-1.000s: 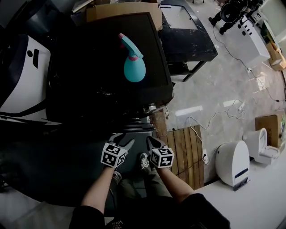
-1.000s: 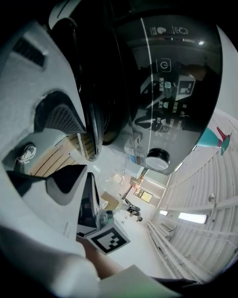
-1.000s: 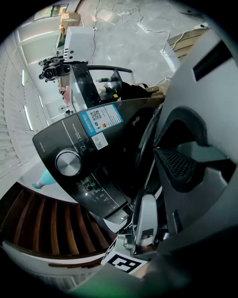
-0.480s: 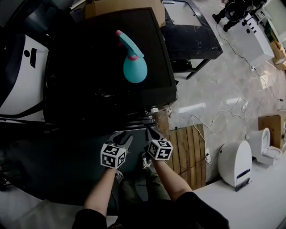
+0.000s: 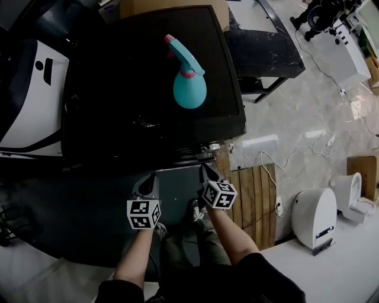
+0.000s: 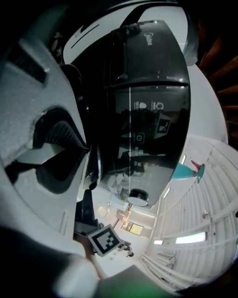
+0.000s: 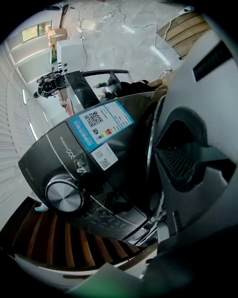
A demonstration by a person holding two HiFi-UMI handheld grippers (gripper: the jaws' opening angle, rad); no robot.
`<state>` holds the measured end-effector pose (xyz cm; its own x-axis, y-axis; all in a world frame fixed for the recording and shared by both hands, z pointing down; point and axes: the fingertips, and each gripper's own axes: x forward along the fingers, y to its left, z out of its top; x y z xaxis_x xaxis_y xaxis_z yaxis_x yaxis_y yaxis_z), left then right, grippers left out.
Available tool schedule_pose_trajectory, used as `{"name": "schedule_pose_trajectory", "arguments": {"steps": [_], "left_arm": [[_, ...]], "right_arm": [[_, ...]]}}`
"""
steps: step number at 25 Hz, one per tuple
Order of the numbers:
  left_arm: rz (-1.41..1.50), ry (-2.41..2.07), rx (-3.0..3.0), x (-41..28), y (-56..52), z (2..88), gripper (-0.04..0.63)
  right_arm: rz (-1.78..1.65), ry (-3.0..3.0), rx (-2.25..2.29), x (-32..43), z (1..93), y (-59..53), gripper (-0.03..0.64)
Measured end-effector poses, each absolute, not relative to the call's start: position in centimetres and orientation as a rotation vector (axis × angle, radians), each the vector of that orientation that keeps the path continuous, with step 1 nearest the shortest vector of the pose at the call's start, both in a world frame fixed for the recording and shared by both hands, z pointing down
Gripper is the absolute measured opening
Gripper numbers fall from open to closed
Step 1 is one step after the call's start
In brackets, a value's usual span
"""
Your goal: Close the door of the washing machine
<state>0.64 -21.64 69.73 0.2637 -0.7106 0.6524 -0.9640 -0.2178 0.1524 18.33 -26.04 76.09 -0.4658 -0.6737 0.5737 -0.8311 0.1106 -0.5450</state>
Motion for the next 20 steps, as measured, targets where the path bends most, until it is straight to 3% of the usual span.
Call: {"name": "schedule_pose_trajectory", "arguments": {"steps": [20], "left_arm": [[0.618, -1.583, 2.014, -1.3, -23.3, 69.6, 0.008]], "right_arm": [[1.254, -2.182, 1.552, 18.3, 77.0, -26.6, 0.002]]}}
